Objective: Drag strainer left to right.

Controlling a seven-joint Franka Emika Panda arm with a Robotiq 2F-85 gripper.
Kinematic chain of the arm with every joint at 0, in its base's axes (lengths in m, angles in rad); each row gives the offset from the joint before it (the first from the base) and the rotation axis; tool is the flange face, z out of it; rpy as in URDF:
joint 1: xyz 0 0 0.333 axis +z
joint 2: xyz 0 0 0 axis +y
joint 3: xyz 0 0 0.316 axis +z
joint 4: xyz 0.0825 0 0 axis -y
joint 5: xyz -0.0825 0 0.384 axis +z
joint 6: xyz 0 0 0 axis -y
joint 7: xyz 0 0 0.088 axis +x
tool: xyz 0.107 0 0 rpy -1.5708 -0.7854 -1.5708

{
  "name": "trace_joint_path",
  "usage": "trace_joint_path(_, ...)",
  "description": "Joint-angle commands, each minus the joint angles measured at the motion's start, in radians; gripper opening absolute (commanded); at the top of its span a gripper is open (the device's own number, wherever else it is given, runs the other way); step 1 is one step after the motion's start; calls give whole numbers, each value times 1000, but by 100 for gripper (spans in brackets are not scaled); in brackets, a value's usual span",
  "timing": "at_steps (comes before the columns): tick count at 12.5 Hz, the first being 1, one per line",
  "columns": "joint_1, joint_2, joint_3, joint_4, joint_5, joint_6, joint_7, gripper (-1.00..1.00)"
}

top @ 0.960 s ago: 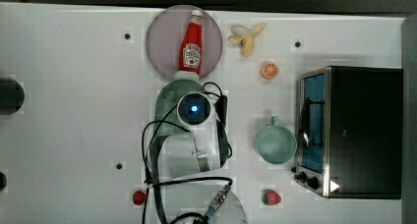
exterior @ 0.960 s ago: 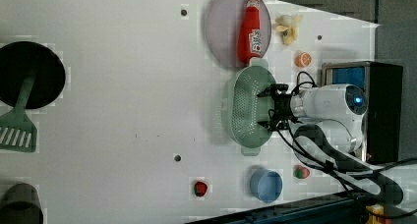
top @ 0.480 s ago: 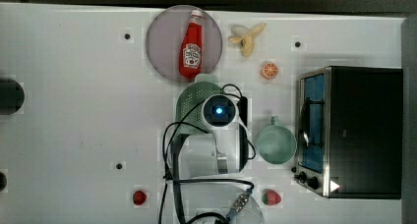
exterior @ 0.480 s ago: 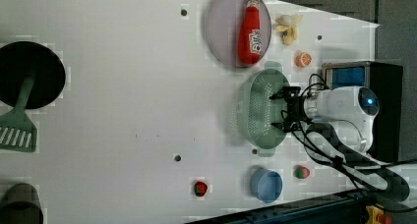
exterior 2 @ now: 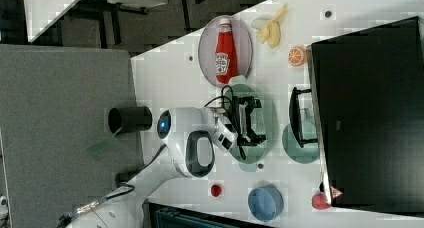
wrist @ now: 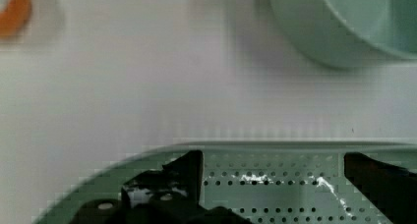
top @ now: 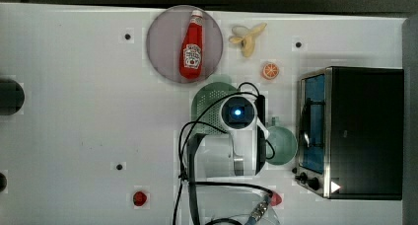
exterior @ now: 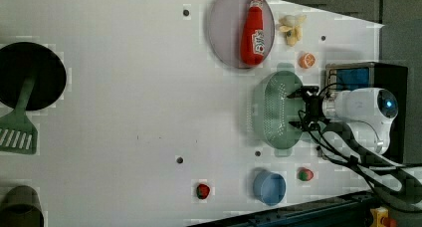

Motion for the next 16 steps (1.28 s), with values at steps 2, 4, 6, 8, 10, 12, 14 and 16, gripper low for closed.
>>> trace_joint_path(2,4,-4,-44,6,27,-13,-151,100)
trace_joint_path(4,4,-4,-58,7,27,-12,-152,100)
trace_joint_path(6,6,-20,-46,6,27,-12,-170,100)
trace_joint_path(8,7,-78,-8,-11,27,-39,-352,100)
trace_joint_path(10,7,-173,18,-16,27,-56,-589,100)
trace_joint_path(12,7,-279,27,-3,36,-125,-706,100)
trace_joint_path(14,9,-392,42,19,53,-250,-710,100)
trace_joint_path(16,12,-506,71,55,78,-416,-710,100)
